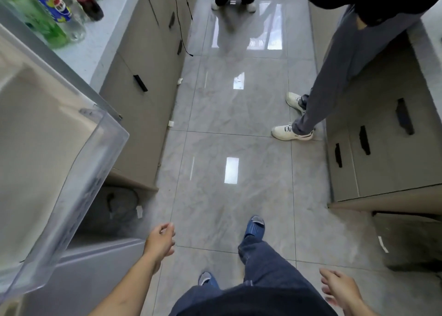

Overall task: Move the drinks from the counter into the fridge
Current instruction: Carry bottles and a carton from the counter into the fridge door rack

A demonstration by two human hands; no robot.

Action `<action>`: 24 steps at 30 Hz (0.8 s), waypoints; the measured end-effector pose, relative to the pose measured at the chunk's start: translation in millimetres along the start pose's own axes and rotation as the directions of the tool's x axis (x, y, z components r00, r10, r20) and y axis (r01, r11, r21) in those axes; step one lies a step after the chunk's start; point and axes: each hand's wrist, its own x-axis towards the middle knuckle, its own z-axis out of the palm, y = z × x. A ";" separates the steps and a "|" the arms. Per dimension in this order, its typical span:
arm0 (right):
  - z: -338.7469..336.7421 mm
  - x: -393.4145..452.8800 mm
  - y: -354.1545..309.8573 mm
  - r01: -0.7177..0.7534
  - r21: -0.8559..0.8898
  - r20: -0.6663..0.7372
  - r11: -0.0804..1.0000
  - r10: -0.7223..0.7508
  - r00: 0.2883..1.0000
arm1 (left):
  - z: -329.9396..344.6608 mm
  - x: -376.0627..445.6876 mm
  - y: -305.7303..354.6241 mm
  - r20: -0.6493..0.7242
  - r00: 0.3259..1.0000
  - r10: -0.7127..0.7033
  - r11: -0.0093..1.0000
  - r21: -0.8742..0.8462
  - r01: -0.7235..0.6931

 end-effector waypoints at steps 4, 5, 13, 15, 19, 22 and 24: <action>-0.5 31.0 -102.4 0.088 -0.044 0.061 0.995 -0.086 0.994 | 18.3 0.0 33.9 -0.028 0.999 -0.021 1.000 0.017 0.021; -0.1 36.7 -129.7 0.126 -0.054 0.083 0.991 -0.121 0.989 | 21.6 1.2 39.5 -0.035 0.999 -0.029 0.999 0.014 0.030; 27.9 50.8 -314.3 0.338 -0.021 0.238 0.941 -0.323 0.916 | 29.1 18.2 53.7 -0.139 0.972 -0.188 0.981 -0.067 0.180; 44.8 55.0 -346.3 0.346 -0.038 0.268 0.937 -0.324 0.907 | 29.3 26.1 57.5 -0.167 0.957 -0.237 0.970 -0.102 0.222; 81.1 67.6 -403.8 0.377 -0.086 0.314 0.922 -0.334 0.889 | 30.3 55.2 73.1 -0.200 0.931 -0.307 0.946 -0.168 0.276; 106.5 72.8 -447.1 0.412 -0.153 0.327 0.898 -0.347 0.879 | 29.7 90.1 97.1 -0.191 0.925 -0.330 0.936 -0.191 0.294; 119.1 73.5 -478.1 0.428 -0.175 0.333 0.887 -0.356 0.873 | 27.6 114.6 123.0 -0.174 0.920 -0.352 0.923 -0.231 0.309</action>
